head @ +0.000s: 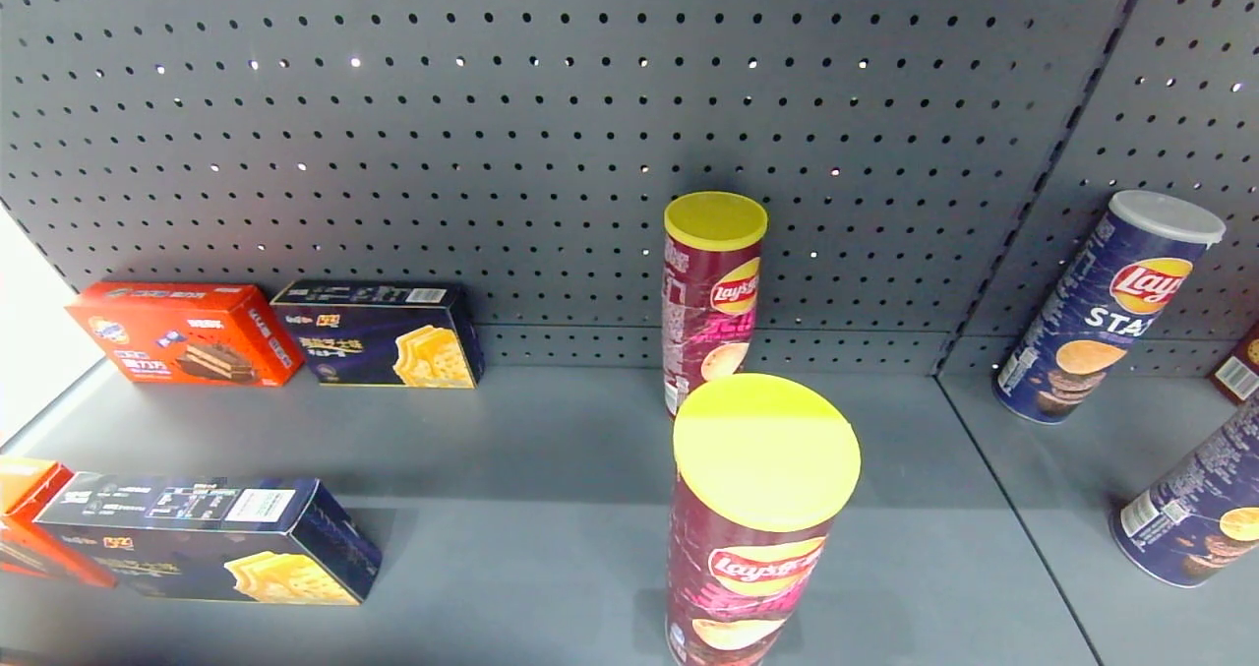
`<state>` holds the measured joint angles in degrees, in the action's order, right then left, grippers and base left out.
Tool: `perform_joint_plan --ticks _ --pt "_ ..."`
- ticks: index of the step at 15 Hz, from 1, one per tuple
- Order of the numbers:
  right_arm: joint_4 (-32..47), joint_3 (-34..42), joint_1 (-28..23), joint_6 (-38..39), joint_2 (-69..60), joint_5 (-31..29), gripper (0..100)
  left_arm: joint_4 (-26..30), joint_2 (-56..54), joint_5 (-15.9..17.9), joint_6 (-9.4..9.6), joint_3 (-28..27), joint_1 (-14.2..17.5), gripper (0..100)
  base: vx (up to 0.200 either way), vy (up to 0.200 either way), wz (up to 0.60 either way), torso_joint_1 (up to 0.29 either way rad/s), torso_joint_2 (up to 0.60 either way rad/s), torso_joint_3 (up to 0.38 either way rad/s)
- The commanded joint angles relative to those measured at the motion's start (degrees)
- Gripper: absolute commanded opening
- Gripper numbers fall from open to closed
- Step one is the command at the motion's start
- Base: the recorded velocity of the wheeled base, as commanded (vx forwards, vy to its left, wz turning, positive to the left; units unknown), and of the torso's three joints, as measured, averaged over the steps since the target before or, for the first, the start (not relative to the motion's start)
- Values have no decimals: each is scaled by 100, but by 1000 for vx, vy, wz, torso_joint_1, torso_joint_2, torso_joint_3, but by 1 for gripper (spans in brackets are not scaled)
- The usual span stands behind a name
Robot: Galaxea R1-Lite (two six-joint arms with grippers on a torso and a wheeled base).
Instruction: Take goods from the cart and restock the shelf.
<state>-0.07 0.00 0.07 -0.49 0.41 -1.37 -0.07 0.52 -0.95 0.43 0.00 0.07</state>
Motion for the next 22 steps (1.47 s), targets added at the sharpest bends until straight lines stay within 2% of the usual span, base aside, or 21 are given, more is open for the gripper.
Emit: perform_joint_plan --ticks 1,8,10,22 --pt "-1 0 1 -4 11 -4 100 -1 0 -2 1 0 1 100 0 0 0 0 0 0" --pt "-1 0 1 -4 11 -4 100 -1 0 -2 1 0 1 100 0 0 0 0 0 0" --pt "-1 0 1 -4 11 22 100 7 0 148 36 0 -7 100 0 0 0 0 0 0" --pt "-1 0 1 -4 2 31 100 -1 0 148 28 0 -7 100 0 0 0 0 0 0"
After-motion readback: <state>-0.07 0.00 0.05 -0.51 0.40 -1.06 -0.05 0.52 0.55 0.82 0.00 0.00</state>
